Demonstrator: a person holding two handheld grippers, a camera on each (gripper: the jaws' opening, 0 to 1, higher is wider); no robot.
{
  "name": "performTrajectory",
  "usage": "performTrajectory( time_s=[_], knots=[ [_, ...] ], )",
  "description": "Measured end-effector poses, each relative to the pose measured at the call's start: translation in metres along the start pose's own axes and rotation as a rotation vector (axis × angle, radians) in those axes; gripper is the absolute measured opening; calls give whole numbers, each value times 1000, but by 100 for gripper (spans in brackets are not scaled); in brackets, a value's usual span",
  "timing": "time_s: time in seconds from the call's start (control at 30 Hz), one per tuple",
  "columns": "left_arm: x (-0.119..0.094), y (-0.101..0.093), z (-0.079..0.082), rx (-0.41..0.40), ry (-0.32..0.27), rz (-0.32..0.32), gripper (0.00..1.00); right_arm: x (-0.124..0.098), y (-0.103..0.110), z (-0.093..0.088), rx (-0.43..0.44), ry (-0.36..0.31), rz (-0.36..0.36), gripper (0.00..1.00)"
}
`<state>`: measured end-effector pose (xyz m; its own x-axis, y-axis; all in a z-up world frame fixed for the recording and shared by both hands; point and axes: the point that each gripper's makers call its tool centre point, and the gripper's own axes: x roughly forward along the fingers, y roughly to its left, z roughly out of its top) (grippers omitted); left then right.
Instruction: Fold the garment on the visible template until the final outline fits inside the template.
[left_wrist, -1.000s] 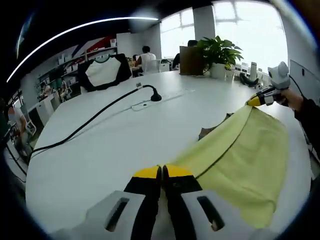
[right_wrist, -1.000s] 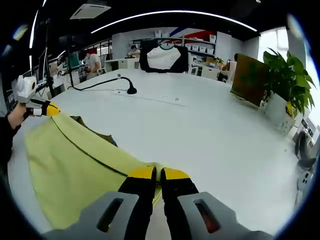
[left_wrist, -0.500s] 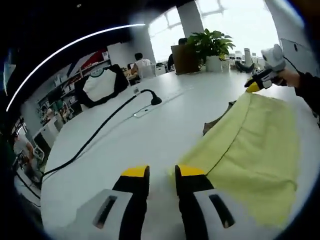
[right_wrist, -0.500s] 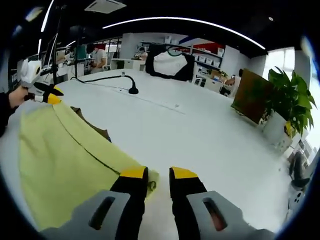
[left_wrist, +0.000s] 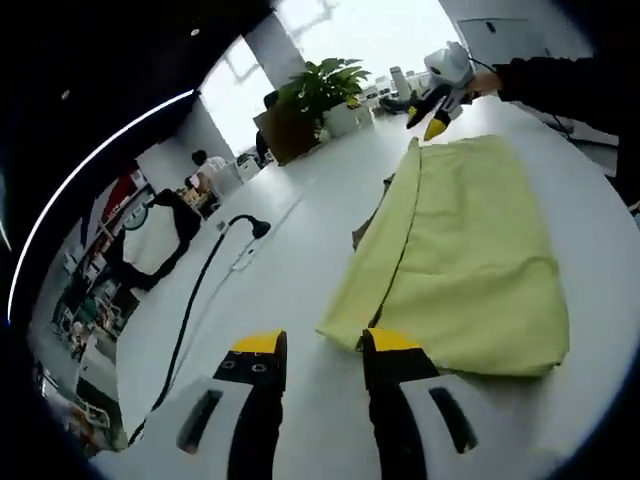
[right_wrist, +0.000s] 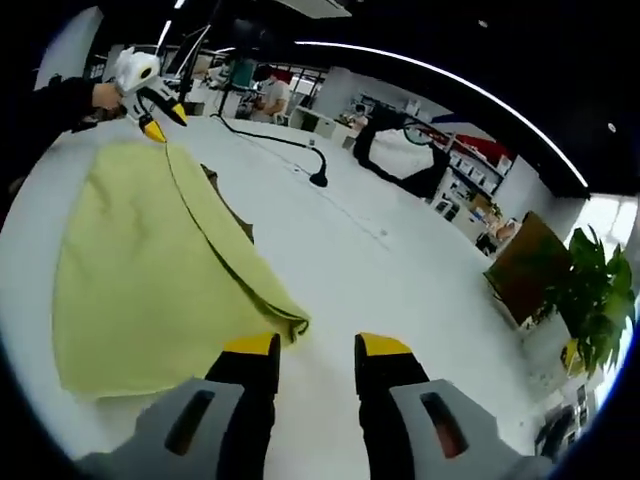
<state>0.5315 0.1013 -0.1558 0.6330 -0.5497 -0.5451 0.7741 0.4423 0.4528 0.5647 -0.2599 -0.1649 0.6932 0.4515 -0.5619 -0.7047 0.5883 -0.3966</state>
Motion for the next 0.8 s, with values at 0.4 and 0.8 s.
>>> performTrajectory(
  time_s=[0.4,0.8],
  knots=[
    [20,-4,-9,109,50,-35,19,23,10,-1,177,13,44,13],
    [25,7,0,-89,-5,-1,3,23,-1,-5,425,-50,44,1]
  ],
)
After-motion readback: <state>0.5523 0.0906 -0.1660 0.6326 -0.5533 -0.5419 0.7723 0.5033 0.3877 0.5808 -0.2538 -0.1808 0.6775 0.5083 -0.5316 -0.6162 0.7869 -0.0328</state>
